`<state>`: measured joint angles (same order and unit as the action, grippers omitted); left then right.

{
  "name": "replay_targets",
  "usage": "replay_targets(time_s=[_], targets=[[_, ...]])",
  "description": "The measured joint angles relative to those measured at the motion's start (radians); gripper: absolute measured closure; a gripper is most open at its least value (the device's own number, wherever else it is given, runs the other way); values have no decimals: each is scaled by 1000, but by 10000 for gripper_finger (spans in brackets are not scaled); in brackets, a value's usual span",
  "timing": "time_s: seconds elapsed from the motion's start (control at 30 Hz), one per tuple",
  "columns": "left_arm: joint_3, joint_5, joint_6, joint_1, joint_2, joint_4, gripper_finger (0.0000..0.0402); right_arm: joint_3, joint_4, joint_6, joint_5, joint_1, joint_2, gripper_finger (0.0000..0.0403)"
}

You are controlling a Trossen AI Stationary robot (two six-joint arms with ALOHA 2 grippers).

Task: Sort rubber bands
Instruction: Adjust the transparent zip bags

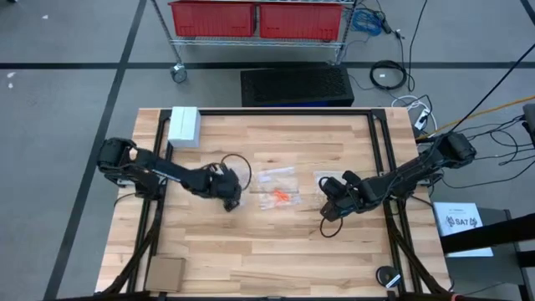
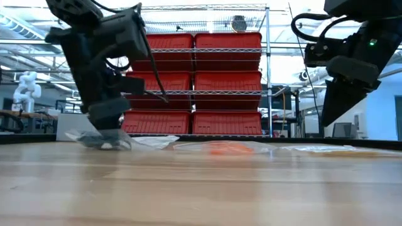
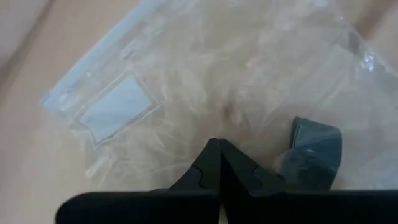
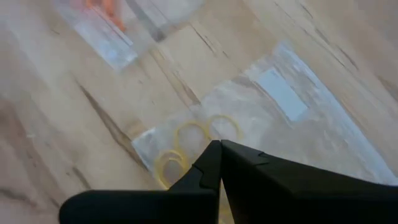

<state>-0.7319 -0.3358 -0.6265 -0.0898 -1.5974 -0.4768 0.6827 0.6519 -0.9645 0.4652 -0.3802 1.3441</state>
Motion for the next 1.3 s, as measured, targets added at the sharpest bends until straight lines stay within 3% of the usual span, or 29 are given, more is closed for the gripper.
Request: replay_targets(time_s=[0.13, 0.33, 0.43, 0.57, 0.83, 0.93, 1.1, 1.3], targets=[[-7, -21, -49, -62, -1, -9, 398, 0, -68, 6, 2, -8, 0, 403], [-41, -110, -3, -89, 63, -29, 398, 0, -382, 173, 5, 14, 42, 403], [-48, -166, 74, -64, 106, -15, 398, 0, -529, 296, 3, 65, 88, 403], [-46, -167, 182, -4, 110, 0, 398, 1, -685, 447, 0, 167, 157, 403], [-47, -135, 274, 94, -1, 69, 398, 1, -934, 621, -103, 335, 324, 403], [-47, -128, 315, 104, -31, 98, 398, 1, -983, 635, -149, 363, 394, 403], [-38, -128, 318, 111, -42, 95, 398, 0, -982, 627, -129, 375, 454, 403], [21, -143, 206, 107, -37, 113, 398, 2, -925, 543, -91, 368, 446, 403]])
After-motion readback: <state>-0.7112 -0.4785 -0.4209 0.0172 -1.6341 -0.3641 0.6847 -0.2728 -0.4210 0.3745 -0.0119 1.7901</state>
